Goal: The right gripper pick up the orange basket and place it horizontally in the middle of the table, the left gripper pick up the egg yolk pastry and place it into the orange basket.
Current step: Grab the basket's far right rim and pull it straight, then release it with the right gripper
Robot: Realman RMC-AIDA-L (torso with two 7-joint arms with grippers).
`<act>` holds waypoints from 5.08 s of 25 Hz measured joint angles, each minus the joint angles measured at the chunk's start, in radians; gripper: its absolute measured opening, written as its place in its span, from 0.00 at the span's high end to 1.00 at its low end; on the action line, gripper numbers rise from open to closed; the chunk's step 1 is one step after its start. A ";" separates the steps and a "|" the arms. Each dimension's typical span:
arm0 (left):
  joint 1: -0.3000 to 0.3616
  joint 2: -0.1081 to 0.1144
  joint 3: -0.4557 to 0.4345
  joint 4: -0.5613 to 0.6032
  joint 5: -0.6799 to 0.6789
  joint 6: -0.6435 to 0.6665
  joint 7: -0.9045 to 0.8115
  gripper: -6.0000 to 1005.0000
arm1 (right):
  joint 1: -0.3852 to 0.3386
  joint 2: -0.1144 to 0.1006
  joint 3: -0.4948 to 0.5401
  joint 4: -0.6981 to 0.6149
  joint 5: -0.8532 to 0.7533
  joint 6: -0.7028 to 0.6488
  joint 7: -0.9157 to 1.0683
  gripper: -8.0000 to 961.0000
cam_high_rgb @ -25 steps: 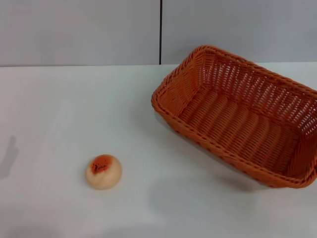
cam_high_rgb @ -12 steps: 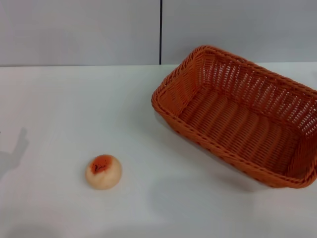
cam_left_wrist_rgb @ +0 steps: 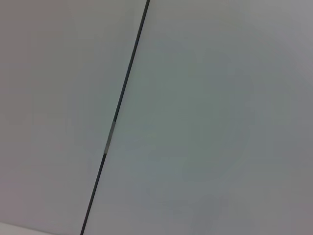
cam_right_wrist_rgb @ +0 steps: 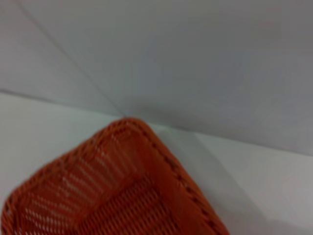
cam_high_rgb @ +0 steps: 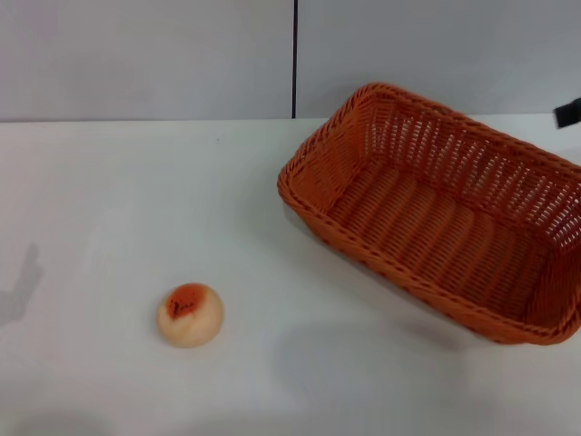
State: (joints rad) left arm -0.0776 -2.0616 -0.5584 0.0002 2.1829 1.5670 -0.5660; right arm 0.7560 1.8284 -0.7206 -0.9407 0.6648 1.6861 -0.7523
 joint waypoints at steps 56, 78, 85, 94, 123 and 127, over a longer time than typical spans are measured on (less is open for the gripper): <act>0.025 -0.003 0.005 0.020 0.001 0.134 0.001 0.22 | -0.050 0.157 -0.074 0.140 0.026 -0.380 -0.336 0.50; 0.128 -0.003 0.005 0.023 0.001 0.205 0.001 0.22 | 0.099 0.115 -0.075 0.069 0.048 -0.091 -0.772 0.81; 0.171 -0.004 0.005 0.025 0.001 0.228 0.002 0.23 | 0.132 0.115 -0.097 0.082 0.050 -0.027 -0.942 0.82; 0.199 -0.006 0.005 0.025 0.002 0.261 0.003 0.23 | 0.135 0.129 -0.103 0.163 0.064 -0.052 -1.060 0.82; 0.186 -0.005 0.041 0.026 0.002 0.285 0.003 0.24 | 0.080 0.233 -0.146 0.183 0.075 -0.305 -1.232 0.81; 0.177 -0.005 0.041 0.025 0.002 0.283 0.003 0.24 | 0.076 0.234 -0.150 0.179 0.086 -0.314 -1.235 0.71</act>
State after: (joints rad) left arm 0.0993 -2.0662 -0.5176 0.0250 2.1845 1.8504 -0.5629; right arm 0.8323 2.0624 -0.8705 -0.7616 0.7503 1.3719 -1.9878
